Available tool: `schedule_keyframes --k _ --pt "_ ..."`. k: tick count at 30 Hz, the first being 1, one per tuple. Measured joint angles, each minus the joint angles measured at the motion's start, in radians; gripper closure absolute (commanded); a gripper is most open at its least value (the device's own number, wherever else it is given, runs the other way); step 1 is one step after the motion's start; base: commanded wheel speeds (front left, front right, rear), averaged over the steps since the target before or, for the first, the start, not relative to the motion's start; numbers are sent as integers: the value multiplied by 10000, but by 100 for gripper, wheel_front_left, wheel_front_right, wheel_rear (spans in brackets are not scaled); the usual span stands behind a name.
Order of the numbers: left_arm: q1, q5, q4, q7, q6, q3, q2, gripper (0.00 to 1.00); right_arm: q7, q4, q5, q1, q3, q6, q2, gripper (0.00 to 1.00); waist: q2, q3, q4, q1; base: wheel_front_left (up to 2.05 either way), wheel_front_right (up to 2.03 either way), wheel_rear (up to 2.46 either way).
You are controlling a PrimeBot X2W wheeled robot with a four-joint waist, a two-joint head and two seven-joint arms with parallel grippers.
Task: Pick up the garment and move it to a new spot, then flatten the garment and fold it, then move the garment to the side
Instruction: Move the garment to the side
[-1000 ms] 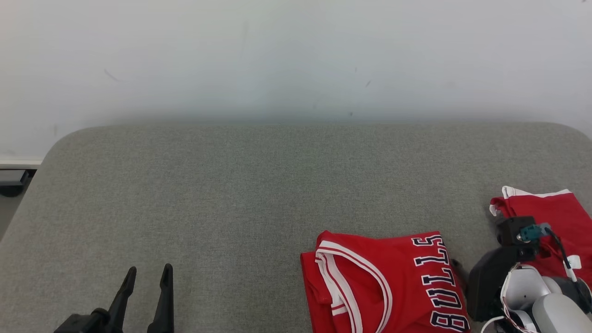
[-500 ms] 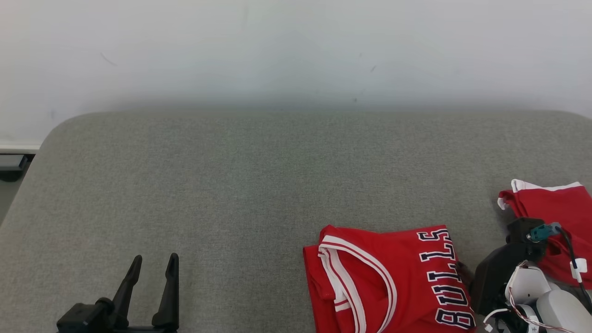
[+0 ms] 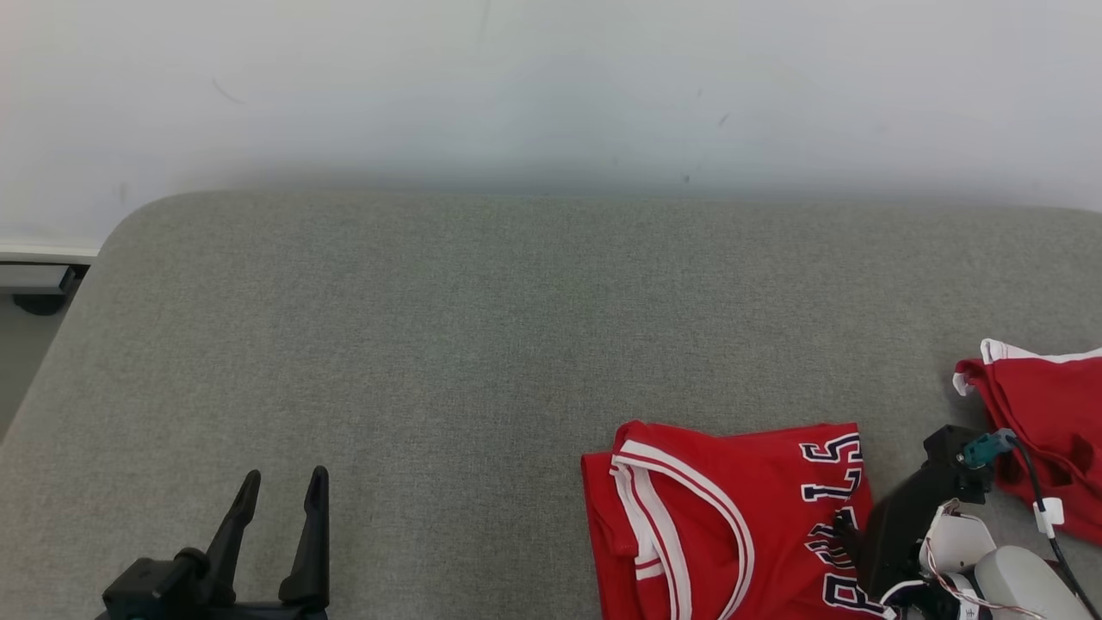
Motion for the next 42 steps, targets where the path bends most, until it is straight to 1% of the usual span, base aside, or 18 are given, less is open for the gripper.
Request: schedule_keyframes --k 1,2,3,4,9,12,15,20,23,29,35,38,42 --pt "-2 0 25 0 0 0 -2 0 19 92 13 -69 -25 -2 23 29 0 -1 7 0 0 0 0" --pt "-4 -2 42 0 0 0 -4 0 58 165 31 -123 -48 -2 35 51 0 -3 13 0 0 0 0" --pt "-4 -2 59 0 0 2 -4 0 90 211 50 -148 -63 -2 44 69 0 -7 17 0 0 0 0" --pt "-6 -2 75 0 -2 0 -6 0 96 261 71 -179 -81 0 59 100 0 -11 22 0 0 0 0" --pt "-26 -13 151 -2 -6 2 -10 0 84 359 54 -445 -88 -2 73 100 0 -47 44 0 0 0 0" --pt "-31 -15 203 -4 -6 10 -12 0 -88 73 -109 -765 59 0 38 100 1 -89 44 0 0 0 0" --pt "-42 -17 288 -6 -10 10 -17 0 -336 -546 -25 -1135 -77 12 125 100 0 -157 40 0 0 0 0" --pt "-31 -33 324 -42 -10 23 -19 0 -548 -1682 209 -1188 -322 115 148 100 0 -302 16 0 0 0 0" --pt "5 -42 337 -94 -8 48 -21 0 -575 -2142 245 -1113 -491 157 -56 100 0 -378 -18 0 0 0 0" --pt "52 -67 349 -105 -8 50 -29 0 -466 -2487 201 -743 -1248 82 -794 100 0 -499 -113 0 0 0 0" --pt "258 -92 374 -182 -8 56 -19 0 -332 -3089 184 -714 -1655 35 -961 100 0 -608 -282 0 0 0 0" --pt "258 -92 368 -182 -10 19 -25 0 -173 -3313 140 -693 -1894 8 -1143 100 0 -639 -328 0 0 0 0" --pt "257 -92 360 -182 -13 -33 -25 0 8 -3797 84 -616 -2031 8 -1120 100 0 -653 -339 0 0 0 0"
